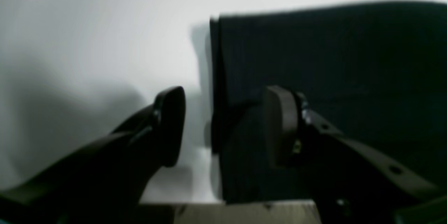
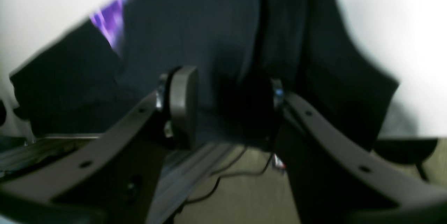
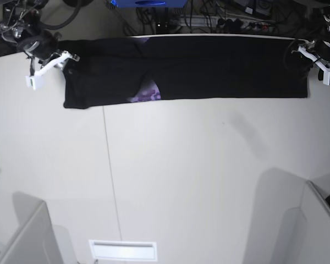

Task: Fold the T-shirt properly
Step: 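Move both grippers to the ends of the folded strip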

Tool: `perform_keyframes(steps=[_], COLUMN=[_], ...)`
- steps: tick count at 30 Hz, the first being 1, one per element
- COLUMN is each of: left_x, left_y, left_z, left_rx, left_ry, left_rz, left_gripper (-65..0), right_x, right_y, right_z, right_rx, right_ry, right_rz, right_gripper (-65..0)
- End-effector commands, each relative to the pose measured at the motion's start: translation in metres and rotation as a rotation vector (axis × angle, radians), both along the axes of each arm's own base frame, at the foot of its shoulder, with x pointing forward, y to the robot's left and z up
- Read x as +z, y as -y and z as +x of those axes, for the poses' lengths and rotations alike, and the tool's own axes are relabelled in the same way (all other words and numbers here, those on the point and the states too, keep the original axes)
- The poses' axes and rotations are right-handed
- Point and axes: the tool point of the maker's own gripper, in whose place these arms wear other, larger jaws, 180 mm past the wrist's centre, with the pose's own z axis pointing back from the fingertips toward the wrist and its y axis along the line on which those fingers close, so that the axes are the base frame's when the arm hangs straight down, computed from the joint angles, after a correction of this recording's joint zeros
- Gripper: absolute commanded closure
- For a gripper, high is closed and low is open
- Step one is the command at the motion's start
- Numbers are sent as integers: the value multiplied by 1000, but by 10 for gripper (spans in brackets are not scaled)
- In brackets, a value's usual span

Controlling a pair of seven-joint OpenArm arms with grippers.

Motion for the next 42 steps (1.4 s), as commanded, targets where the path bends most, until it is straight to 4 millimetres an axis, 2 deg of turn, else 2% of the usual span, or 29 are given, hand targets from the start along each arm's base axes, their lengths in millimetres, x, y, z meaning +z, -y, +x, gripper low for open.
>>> perform_keyframes(steps=[1, 2, 3, 5, 6, 9, 12, 17, 19, 22, 26, 33, 42], left_x=[16, 23, 27, 35, 33, 19, 0, -28, -35, -57, -76, -79, -83], left_y=[-2, -3, -3, -2, -2, -5, -9, -3, 0, 8, 3, -3, -9], left_z=[3, 1, -3, -2, -2, -1, -4, -5, 0, 0, 4, 28, 68], left_rx=[10, 41, 73, 119, 144, 189, 225, 232, 218, 222, 248, 246, 251], left_ry=[57, 85, 109, 161, 171, 170, 143, 92, 75, 33, -23, -27, -20], left_rz=[18, 20, 19, 12, 3, -40, -81, -145, -160, -211, -174, -128, -108], left_gripper=[-337, -304, -244, -59, 0, 0, 0, 0, 0, 0, 0, 0, 0], right_x=[9, 10, 12, 13, 12, 11, 2, -28, -42, -60, -71, -76, -81], right_y=[0, 0, -1, -11, -16, -26, -21, -11, -6, -3, 1, 3, 21], right_z=[5, 7, 8, 9, 10, 16, 21, 20, 18, 21, 28, 48, 91], right_rx=[11, 10, 15, 70, 110, 159, 171, 172, 164, 153, 146, 133, 125], right_ry=[41, 53, 62, 83, 90, 107, 106, 27, -14, -60, -85, -79, -85], right_rz=[-6, -7, -9, -3, -8, -16, -118, -231, -250, -254, -249, -234, -291], right_gripper=[-207, -176, -137, -59, -15, 0, 0, 0, 0, 0, 0, 0, 0])
